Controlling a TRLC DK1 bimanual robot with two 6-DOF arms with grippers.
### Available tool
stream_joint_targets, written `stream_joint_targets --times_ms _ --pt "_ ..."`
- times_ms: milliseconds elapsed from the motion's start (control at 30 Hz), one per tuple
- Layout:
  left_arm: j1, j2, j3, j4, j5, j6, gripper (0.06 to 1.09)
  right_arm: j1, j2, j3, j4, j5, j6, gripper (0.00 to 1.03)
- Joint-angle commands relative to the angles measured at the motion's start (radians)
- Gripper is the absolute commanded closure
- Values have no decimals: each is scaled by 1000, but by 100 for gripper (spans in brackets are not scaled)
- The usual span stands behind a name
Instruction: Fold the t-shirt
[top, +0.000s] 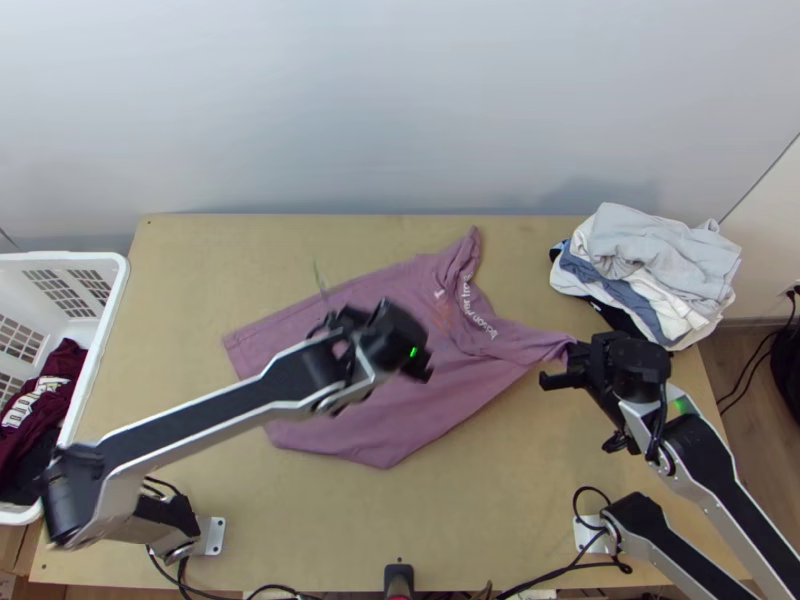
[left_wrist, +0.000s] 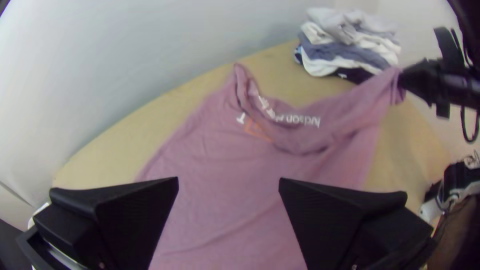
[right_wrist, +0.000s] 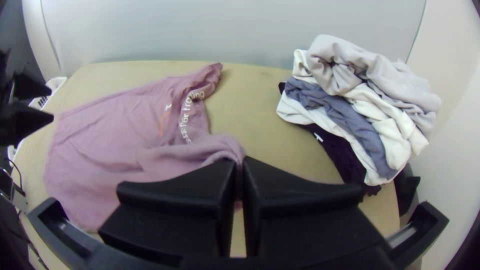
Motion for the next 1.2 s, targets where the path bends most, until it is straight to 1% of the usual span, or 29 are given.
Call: stream_joint_targets --times_ms 0,333,433,600,667,900,967,1000,1067,1167 --pt "-95 -201 -293 -37 67 -8 11 -3 29 1 22 -4 1 100" --pt "-183 -299 -541 -25 197 -10 11 -46 29 -10 34 -4 -1 100" --pt "-188 -296 -592 -4 206 -5 11 -62 29 -10 34 -4 -1 100" --pt "-182 -268 -661 85 226 15 12 -78 29 -4 28 -4 -4 100" --pt "-177 -248 -669 125 229 22 15 -85 31 3 22 -4 -7 100" --pt "-167 -136 -676 222 240 33 15 -89 40 26 -3 -4 -17 100" --pt "-156 -116 -686 263 246 38 20 -88 48 32 -4 -2 -20 100" --pt "-147 -109 -692 288 258 41 24 -88 52 33 -4 -2 -22 100" --pt "-137 -98 -701 337 260 41 39 -88 63 38 -3 -4 -24 100" --pt "-121 -70 -687 352 258 44 66 -82 78 39 3 -4 -24 100"
